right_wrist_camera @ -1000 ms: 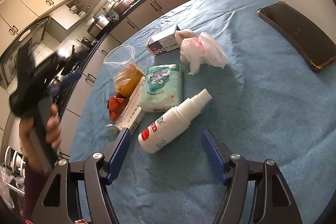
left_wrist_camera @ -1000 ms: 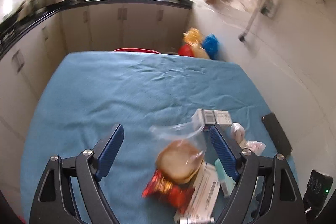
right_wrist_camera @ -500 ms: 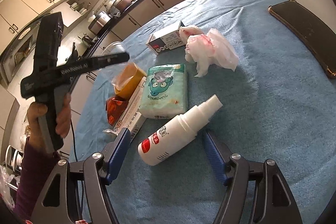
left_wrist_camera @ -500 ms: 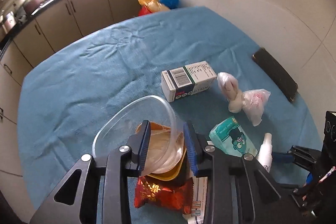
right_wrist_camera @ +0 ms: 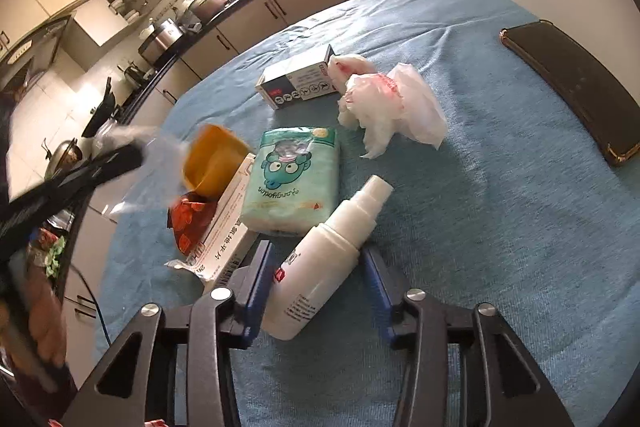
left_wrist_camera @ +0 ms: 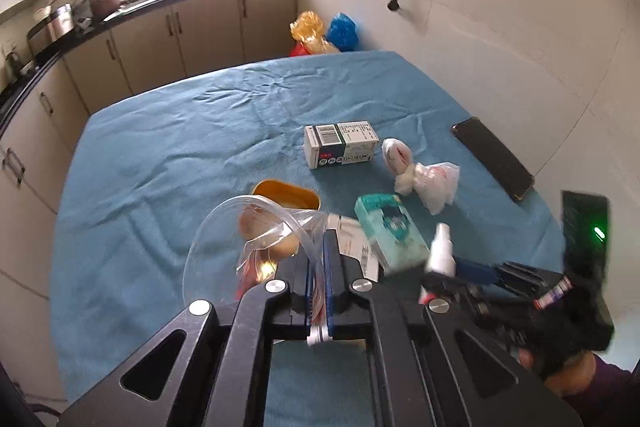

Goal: Collect trash
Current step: 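Grasp the clear plastic cup with the left gripper while the right gripper grasps the white spray bottle, then carry the cup to the red basket and open the left gripper while the right gripper holds the spray bottle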

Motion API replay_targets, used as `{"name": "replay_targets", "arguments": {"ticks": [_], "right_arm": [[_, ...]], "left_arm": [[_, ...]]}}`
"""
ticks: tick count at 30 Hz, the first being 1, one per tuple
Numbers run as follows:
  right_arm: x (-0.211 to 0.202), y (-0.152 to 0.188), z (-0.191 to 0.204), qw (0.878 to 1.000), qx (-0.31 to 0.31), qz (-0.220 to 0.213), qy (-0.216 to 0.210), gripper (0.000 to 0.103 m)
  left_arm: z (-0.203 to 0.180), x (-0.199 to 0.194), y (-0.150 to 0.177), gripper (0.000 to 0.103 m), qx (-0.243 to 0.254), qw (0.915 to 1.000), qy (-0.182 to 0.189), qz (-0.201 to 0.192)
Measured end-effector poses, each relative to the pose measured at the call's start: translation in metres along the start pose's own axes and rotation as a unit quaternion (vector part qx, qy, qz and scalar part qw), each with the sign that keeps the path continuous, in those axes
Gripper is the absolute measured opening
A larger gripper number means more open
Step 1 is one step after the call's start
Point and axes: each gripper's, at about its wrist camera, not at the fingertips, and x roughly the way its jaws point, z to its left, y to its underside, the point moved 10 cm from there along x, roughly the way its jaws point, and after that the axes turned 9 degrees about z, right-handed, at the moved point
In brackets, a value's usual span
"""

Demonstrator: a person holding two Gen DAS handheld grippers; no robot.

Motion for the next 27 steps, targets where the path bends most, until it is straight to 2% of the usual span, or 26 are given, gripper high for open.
{"name": "replay_targets", "arguments": {"ticks": [5, 10, 17, 22, 27], "right_arm": [[-0.007, 0.006, -0.004, 1.0, 0.003, 0.0, 0.002, 0.042], [-0.021, 0.017, 0.0, 1.0, -0.003, -0.006, 0.0, 0.039], [-0.037, 0.031, 0.019, 1.0, -0.024, -0.016, -0.007, 0.039], [-0.048, 0.04, 0.044, 0.998, -0.05, -0.027, -0.017, 0.039], [-0.053, 0.05, 0.071, 0.996, -0.076, -0.028, -0.032, 0.039]], "left_arm": [[0.01, -0.044, 0.03, 0.004, -0.031, 0.9989, 0.001, -0.035], [0.03, -0.084, 0.058, 0.004, -0.065, 0.9948, -0.025, -0.074], [0.053, -0.122, 0.097, 0.004, -0.112, 0.9879, -0.039, -0.1], [0.072, -0.153, 0.128, 0.004, -0.157, 0.98, -0.032, -0.118], [0.095, -0.182, 0.162, 0.004, -0.208, 0.9683, -0.028, -0.136]]}}
